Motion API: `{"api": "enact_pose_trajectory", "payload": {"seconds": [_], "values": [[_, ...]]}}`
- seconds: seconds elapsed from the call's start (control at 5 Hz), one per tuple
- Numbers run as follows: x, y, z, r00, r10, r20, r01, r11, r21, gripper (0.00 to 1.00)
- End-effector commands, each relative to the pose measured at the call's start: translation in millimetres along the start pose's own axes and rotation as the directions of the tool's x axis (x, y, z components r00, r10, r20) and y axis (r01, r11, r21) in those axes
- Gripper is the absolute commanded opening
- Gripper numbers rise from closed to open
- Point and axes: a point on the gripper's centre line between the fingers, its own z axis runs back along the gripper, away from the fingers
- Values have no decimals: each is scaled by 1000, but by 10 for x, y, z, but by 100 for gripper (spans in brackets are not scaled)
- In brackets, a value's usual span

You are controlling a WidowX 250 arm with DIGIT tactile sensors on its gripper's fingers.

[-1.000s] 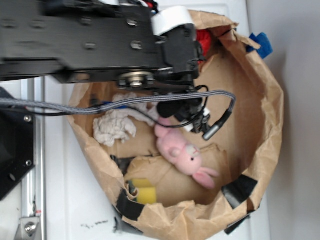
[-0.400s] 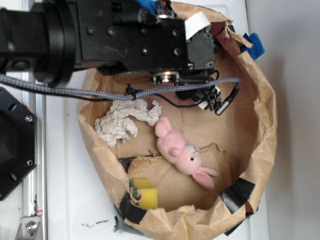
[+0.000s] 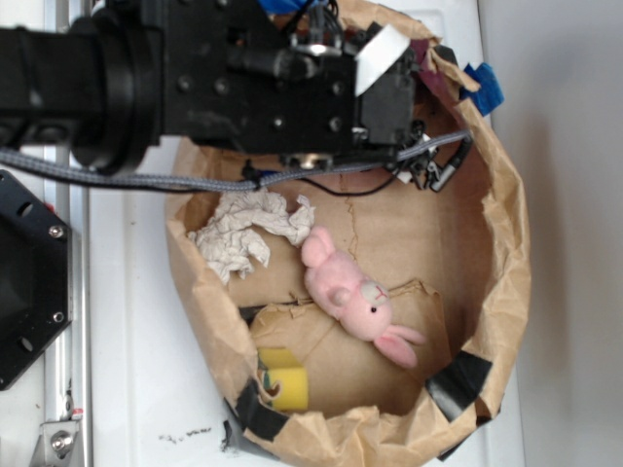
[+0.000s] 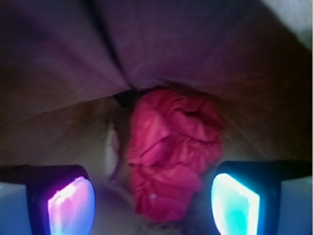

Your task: Grab the red paper.

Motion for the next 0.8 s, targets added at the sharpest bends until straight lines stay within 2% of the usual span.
{"api": "enact_pose_trajectory", "payload": {"seconds": [0.0,0.4,0.6], "values": [[97,21,-181,1000,14,19,-15,999,52,100],[63,-32,-306,1000,-10,13,9,996,92,100],[64,-27,-302,1000,1,10,-2,997,82,0]]}}
